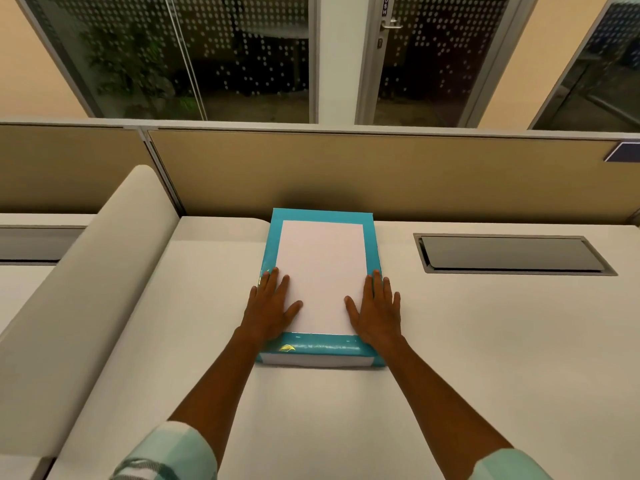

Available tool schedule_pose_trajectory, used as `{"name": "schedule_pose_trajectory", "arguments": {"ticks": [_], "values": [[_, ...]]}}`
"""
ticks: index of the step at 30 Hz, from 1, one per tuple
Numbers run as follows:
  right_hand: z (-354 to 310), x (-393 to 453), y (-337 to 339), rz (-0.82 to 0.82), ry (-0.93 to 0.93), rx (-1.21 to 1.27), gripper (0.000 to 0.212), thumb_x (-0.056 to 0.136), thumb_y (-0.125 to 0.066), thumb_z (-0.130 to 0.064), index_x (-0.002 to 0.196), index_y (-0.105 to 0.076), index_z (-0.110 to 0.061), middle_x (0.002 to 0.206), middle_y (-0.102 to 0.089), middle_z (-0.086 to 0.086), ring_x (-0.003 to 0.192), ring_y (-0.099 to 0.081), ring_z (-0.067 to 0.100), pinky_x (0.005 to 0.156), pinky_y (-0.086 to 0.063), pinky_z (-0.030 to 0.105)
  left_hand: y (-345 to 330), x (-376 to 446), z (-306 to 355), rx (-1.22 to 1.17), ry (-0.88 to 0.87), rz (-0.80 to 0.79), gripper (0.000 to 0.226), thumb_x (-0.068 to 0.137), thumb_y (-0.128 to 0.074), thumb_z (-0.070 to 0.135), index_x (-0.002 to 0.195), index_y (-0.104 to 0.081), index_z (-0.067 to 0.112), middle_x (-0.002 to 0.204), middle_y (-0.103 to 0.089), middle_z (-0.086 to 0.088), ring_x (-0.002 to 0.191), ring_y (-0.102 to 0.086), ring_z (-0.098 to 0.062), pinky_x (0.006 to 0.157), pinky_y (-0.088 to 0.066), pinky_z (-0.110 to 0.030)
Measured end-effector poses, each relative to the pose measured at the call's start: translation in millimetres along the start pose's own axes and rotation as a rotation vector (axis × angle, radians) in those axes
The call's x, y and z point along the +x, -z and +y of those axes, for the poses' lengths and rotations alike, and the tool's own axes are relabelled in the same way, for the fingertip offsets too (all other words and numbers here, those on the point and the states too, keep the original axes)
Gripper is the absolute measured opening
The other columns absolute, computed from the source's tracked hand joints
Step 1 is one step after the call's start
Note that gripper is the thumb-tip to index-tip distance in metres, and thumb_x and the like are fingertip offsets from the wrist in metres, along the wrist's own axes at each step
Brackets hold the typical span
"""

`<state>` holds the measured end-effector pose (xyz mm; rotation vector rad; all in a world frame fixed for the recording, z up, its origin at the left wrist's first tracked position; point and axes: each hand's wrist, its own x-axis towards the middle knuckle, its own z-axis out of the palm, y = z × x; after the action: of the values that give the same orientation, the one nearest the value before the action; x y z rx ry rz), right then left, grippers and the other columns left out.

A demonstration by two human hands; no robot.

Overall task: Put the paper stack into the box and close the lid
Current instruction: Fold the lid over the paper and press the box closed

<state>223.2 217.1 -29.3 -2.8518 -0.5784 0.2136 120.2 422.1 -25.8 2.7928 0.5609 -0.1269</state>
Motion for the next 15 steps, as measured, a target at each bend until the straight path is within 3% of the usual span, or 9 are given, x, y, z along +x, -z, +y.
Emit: {"name": "schedule_pose_trajectory", "arguments": {"ticks": [8,15], "values": [[-3,43,-2,0.008,0.033,-0.042,0.090,0.086,-0.022,-0.073,0.153,-0.002,-0.017,0.163,0.005,0.004,0.150,0.001,0.027,0.119,-0.006,0.052,2,38,-6,0.034,-0.021,0.016,0.077,0.093,-0.031,0.060,0.153,-0.009,0.016,0.163,0.003,-0.008,0.150,0.000,-0.027,0.119,-0.012,-0.047],[-3,74,-5,0.028,0.028,-0.024,0.091,0.084,-0.024,-0.075,0.153,-0.007,-0.018,0.163,0.000,0.004,0.150,-0.001,0.027,0.119,-0.007,0.053,0,64,-9,0.001,-0.014,0.055,0.076,0.093,-0.028,0.060,0.152,-0.011,0.015,0.163,0.000,-0.008,0.151,-0.001,-0.026,0.120,-0.012,-0.046]]}}
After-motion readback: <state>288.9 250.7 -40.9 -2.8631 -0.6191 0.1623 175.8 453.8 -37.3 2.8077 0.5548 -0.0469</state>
